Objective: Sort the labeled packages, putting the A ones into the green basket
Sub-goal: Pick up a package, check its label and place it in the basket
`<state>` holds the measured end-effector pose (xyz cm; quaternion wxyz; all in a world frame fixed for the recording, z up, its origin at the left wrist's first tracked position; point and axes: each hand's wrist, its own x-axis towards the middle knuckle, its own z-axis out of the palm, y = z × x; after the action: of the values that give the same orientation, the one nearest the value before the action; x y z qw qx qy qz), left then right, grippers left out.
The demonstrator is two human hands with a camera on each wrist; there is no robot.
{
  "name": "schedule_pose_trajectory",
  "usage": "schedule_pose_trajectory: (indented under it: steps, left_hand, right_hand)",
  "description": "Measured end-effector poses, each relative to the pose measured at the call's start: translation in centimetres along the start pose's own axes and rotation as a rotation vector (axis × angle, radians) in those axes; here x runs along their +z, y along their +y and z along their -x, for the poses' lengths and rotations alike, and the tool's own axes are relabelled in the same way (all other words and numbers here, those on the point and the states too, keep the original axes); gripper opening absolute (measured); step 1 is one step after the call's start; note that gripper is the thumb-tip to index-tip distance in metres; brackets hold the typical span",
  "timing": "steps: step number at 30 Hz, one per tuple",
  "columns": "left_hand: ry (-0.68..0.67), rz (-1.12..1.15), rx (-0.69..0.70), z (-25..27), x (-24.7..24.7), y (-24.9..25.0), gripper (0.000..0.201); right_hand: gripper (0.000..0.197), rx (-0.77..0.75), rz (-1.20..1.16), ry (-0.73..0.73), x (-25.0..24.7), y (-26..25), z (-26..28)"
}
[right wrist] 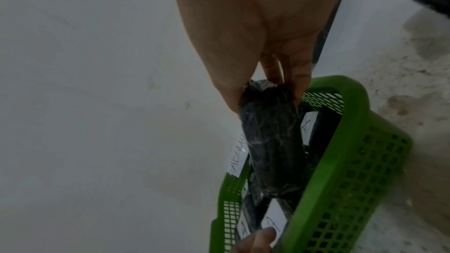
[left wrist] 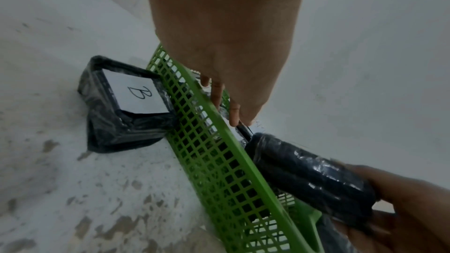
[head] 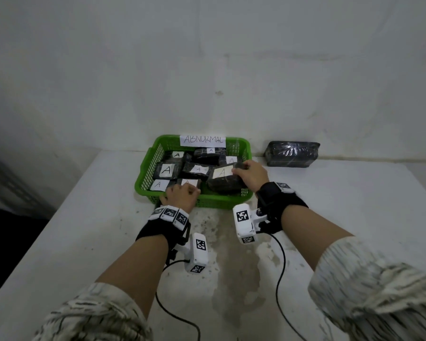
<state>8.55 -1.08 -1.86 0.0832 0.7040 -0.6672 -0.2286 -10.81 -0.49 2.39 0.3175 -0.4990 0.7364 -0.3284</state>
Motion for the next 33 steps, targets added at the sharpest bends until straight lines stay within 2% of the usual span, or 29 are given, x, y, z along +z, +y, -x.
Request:
schedule_pose_trajectory:
  steps: [4,10,18,26,28,30,33]
  left_hand:
    - [-0.129,-0.150,-0.003,-0.5,0.3,-1.0,0.049]
    - [-0.172,-0.213,-0.037,-1.3,0.8,-0.7,0.047]
    - [-0.187,-0.245,0.012,-1.5,0.6,-0.8,0.046]
    - [-0.243,-0.253,-0.015,-1.9,0.6,-0.9,0.047]
    - [-0.256,-0.256,-0.023,-2.0,0.4,-0.9,0.048]
    - [-0.256,-0.290,-0.023,-1.9,0.2,-0.7,0.049]
    - [-0.189,-0.346,-0.017,-1.5,0.6,0.3,0.043]
  right_hand:
    - [0.035,-0.049,0.221,-0.116,1.8,0.5,-0.8]
    - [0.034,0.024,0.475,-0.268,4.0,1.0,-2.3]
    - [0.035,-0.002,0.739,-0.295,5.2,1.1,-3.5]
    - [0.014,0.008,0.704,-0.304,5.0,1.1,-3.6]
    - [0.022,0.044,0.646,-0.332,4.7,1.0,-3.7]
    - [0.020,0.036,0.498,-0.326,4.2,1.2,-3.5]
    - [0.041,-0.064,0.129,-0.210,2.6,1.9,-2.5]
